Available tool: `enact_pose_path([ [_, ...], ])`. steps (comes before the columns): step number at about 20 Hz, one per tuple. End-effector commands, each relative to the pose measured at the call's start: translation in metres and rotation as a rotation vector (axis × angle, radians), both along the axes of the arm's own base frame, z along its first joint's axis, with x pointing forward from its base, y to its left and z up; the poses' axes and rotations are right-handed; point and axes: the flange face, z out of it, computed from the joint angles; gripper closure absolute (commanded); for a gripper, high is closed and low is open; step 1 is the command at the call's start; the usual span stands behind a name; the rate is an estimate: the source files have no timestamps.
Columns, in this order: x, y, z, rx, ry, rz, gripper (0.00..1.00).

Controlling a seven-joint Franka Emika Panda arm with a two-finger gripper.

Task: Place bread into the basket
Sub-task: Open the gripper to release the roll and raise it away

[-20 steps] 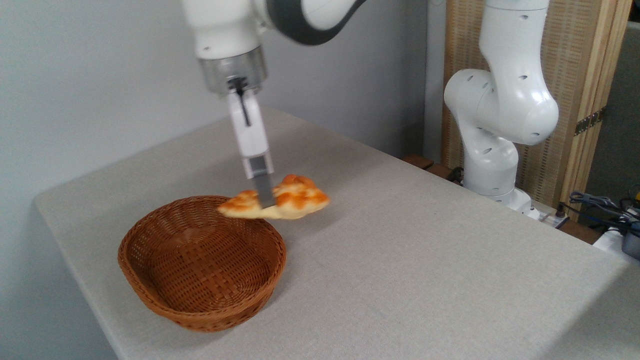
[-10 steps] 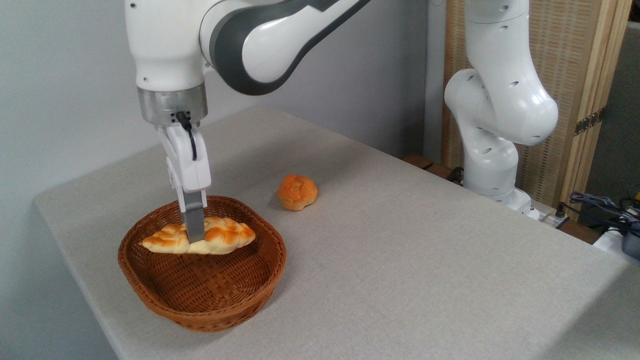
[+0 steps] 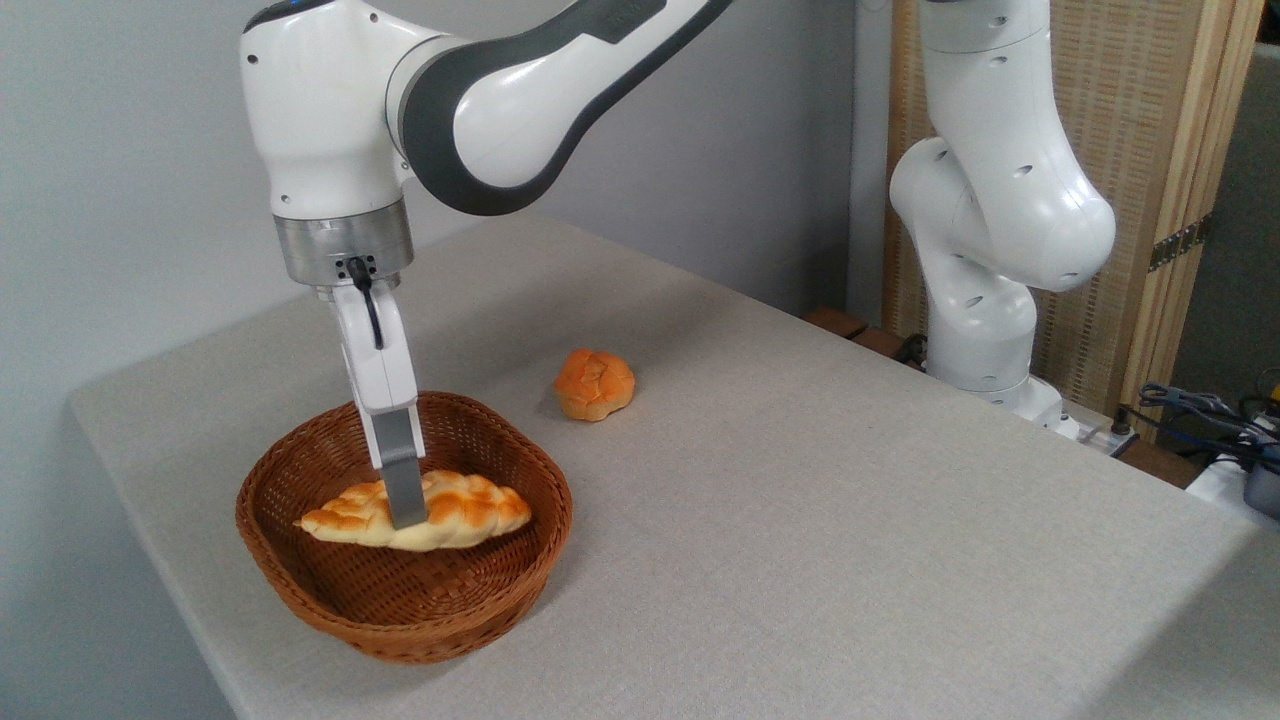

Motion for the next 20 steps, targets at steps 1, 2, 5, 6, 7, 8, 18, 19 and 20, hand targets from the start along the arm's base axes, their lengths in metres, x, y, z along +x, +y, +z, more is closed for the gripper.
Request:
enact_pose_path([
  [1,-0.001,0.004,0.006,0.011,-0.016,0.013,0.0],
  [2,-0.001,0.004,0.008,0.011,-0.019,0.014,0.0],
  [5,-0.002,0.015,0.02,0.006,-0.039,0.042,0.0],
  [6,-0.001,0.017,0.025,-0.002,-0.043,0.047,0.0],
  [7,-0.004,0.021,0.036,-0.014,-0.058,0.059,0.0],
  [8,-0.008,0.026,0.046,-0.017,-0.063,0.07,0.0],
  [18,-0.077,0.116,0.141,-0.125,0.07,0.246,0.0],
  [19,-0.082,0.116,0.143,-0.124,0.088,0.245,0.0],
  [20,-0.084,0.112,0.14,-0.119,0.105,0.244,0.0],
])
